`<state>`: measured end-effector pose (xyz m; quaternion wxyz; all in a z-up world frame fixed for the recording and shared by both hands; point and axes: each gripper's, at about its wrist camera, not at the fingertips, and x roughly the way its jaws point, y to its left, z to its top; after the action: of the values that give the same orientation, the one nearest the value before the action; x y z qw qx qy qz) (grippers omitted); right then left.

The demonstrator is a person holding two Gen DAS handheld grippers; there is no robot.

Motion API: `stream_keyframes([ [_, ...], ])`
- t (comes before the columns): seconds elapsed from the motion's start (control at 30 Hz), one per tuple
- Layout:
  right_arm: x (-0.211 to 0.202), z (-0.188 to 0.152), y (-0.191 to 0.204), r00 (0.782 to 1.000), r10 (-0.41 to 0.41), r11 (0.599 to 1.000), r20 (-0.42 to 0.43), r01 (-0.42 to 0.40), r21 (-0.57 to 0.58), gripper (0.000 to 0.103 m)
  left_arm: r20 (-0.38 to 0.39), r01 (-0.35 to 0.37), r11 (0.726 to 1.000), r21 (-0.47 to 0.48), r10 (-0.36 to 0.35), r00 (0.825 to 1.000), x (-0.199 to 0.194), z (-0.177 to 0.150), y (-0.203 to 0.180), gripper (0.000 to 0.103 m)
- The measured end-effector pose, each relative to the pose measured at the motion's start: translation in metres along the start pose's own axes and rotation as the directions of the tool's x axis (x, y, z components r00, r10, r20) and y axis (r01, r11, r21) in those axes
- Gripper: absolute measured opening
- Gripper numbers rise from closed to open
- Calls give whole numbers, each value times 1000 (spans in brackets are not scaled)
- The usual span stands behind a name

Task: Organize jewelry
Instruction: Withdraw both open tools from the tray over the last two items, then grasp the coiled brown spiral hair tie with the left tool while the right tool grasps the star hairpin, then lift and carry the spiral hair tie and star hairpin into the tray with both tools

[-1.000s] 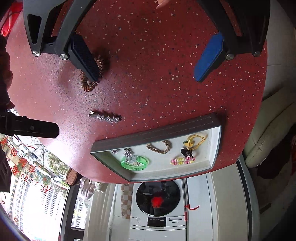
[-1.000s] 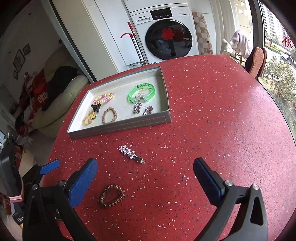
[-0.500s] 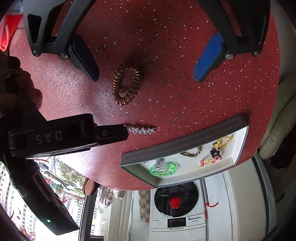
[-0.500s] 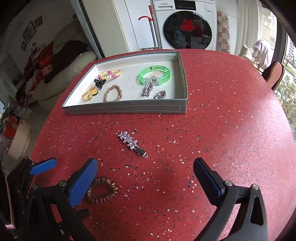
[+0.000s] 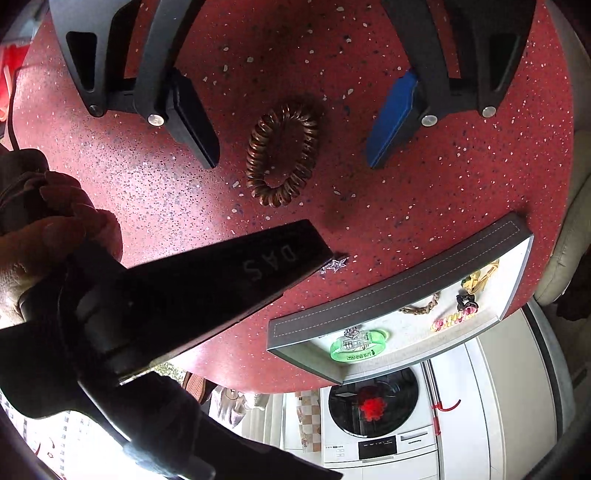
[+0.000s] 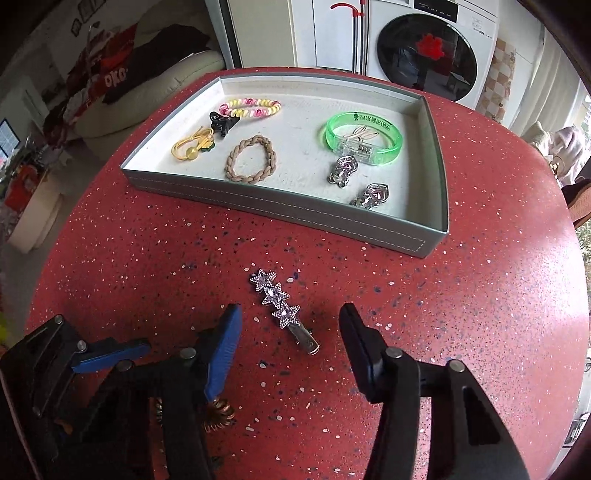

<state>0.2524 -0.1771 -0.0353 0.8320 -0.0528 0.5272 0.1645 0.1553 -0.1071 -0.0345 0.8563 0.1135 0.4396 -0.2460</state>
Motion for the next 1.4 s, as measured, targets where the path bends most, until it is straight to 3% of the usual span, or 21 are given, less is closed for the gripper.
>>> stream_keyframes([
  [0.07, 3, 0, 4, 1000, -17, 999, -19, 17, -29, 47, -14, 4, 1000, 1, -4, 1000, 3, 0, 0, 80],
  [0.2, 6, -2, 11, 998, -54, 996, -35, 51, -71, 41, -12, 2, 1000, 8, -2, 1000, 5, 0, 0, 79],
  [0.3, 5, -2, 13, 998, -51, 996, -39, 48, -73, 33, -6, 3, 1000, 9, -3, 1000, 3, 1, 0, 68],
  [0.37, 4, -3, 14, 998, -45, 997, -42, 42, -70, 24, -3, -1, 1000, 7, 1, 1000, 2, 0, 1, 55],
  [0.4, 3, -3, 14, 998, -42, 997, -43, 39, -67, 19, -4, 1, 1000, 4, -1, 1000, 2, 0, 2, 55],
  [0.57, 1, -6, 14, 998, -53, 998, -38, 52, -38, 19, 0, 7, 1000, -8, -8, 1000, -3, -2, 11, 40],
  [1.07, -30, -31, -11, 998, 5, 975, 66, -19, 221, 19, 50, 39, 991, -132, -33, 998, -28, -1, 57, 40],
  [1.4, -47, -47, -10, 991, 23, 941, 132, -66, 331, 19, 104, -18, 989, -150, 34, 994, -49, 0, 73, 40],
])
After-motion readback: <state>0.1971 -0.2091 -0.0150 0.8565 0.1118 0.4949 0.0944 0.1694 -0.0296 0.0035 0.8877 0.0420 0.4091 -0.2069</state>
